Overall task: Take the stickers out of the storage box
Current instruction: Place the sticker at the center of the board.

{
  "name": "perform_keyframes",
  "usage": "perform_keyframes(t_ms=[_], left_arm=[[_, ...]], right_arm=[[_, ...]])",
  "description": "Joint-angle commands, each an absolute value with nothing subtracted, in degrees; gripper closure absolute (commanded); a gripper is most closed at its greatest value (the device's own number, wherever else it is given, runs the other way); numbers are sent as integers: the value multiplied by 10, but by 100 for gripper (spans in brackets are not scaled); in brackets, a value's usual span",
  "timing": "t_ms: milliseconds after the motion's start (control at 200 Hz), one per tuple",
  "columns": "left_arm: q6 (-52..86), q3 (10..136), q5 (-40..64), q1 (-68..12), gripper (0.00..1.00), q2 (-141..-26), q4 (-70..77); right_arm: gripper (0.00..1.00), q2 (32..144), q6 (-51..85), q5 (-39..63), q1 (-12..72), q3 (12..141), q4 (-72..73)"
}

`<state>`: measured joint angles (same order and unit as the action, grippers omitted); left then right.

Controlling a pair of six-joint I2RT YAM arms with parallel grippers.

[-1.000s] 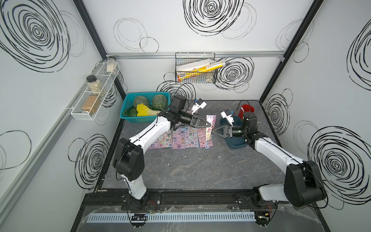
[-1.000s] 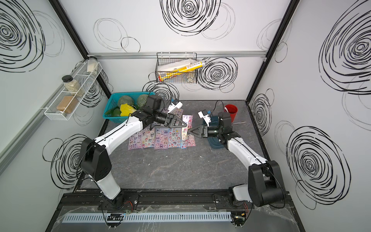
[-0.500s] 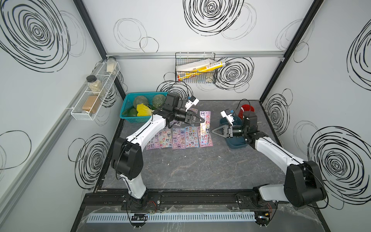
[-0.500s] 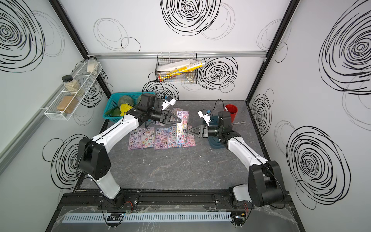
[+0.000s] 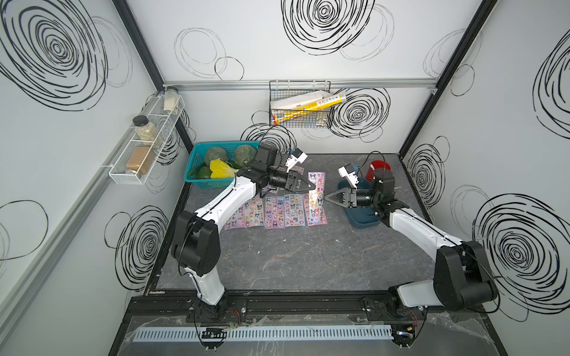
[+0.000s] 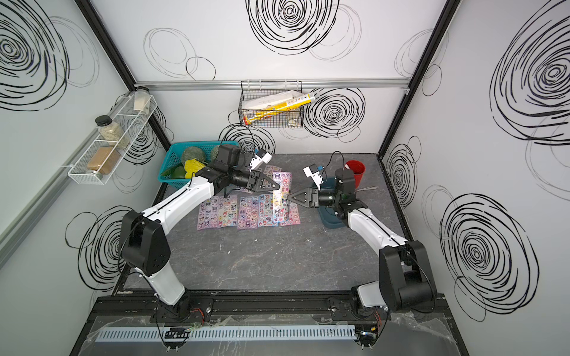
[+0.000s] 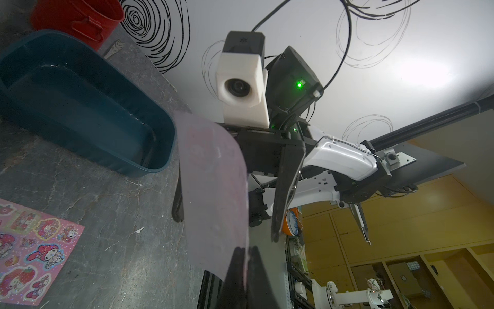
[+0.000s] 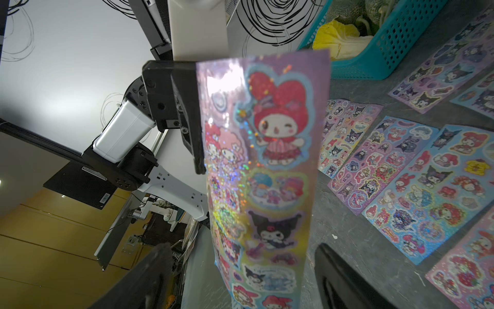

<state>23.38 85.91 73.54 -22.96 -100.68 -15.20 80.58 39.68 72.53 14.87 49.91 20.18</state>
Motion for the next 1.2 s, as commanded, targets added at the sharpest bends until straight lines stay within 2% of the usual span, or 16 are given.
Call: perform_keyframes(t_ms=[0, 240, 395, 506, 686, 1021, 1126, 1191], left_arm=[[241, 861, 752, -240, 100, -1003, -124], [239, 874, 744, -239, 100, -1011, -134], [237, 862, 722, -218, 100, -1016, -143], [243, 850, 695, -206, 100, -1020, -146], [242, 836, 682, -206, 100, -1026, -145], [225, 828, 673, -197, 98, -1026, -162], [222, 824, 669, -198, 95, -1026, -163], [216, 826, 660, -198, 93, -1029, -173]], right_arm=[[12, 815, 406, 747, 156, 523, 239], [17, 817, 401, 755, 161, 519, 239], [22, 813, 337, 751, 162, 535, 148], [24, 808, 331, 751, 161, 531, 138], [34, 814, 330, 748, 161, 535, 131], [74, 842, 348, 693, 147, 529, 126], [92, 854, 353, 684, 147, 526, 126], [99, 859, 358, 679, 147, 525, 128]])
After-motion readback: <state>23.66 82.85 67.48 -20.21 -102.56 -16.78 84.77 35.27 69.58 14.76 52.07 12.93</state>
